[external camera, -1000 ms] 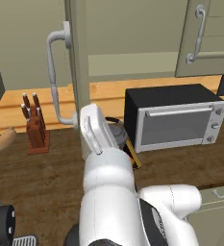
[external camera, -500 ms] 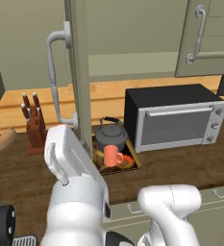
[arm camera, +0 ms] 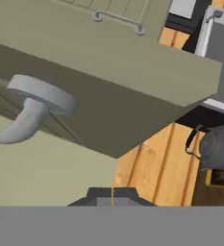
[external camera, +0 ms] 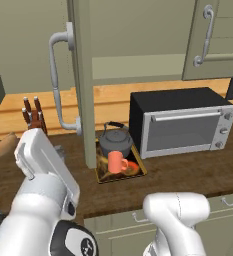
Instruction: Pick the kettle from the counter and place it on the tray. Then pick the mug from the cabinet and place it on the tray. Then close the cabinet doors.
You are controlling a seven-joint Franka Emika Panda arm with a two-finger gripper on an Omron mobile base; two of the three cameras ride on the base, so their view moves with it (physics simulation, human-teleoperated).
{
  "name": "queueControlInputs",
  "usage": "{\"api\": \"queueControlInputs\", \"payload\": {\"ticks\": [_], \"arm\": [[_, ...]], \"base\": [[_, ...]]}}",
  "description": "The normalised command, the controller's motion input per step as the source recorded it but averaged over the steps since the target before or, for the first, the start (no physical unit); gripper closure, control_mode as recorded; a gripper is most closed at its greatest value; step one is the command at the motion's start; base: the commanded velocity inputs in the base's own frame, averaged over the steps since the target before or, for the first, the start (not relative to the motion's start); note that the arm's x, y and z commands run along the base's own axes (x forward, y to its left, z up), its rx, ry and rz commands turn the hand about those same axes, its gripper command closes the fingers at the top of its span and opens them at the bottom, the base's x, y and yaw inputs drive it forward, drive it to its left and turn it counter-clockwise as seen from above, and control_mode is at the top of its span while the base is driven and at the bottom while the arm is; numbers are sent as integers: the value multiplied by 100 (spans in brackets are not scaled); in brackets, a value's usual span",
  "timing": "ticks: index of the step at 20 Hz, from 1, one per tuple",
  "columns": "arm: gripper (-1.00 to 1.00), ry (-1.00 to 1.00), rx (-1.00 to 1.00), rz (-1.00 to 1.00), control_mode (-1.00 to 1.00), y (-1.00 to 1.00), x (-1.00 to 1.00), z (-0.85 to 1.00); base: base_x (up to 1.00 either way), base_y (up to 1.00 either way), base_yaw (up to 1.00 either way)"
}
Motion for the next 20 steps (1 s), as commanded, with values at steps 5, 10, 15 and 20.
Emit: {"api": "queueControlInputs", "payload": {"ticks": [5,10,15,20], "arm": [[100,0,2,-1,-100,22,50,-25],[100,0,0,-6,-100,-1,30,-6],[100,0,0,-17,-100,-47,59,0],[100,-11,0,-16,-100,-84,5,16]], "base": [[0,0,0],[0,0,0],[0,0,0],[0,0,0]]}}
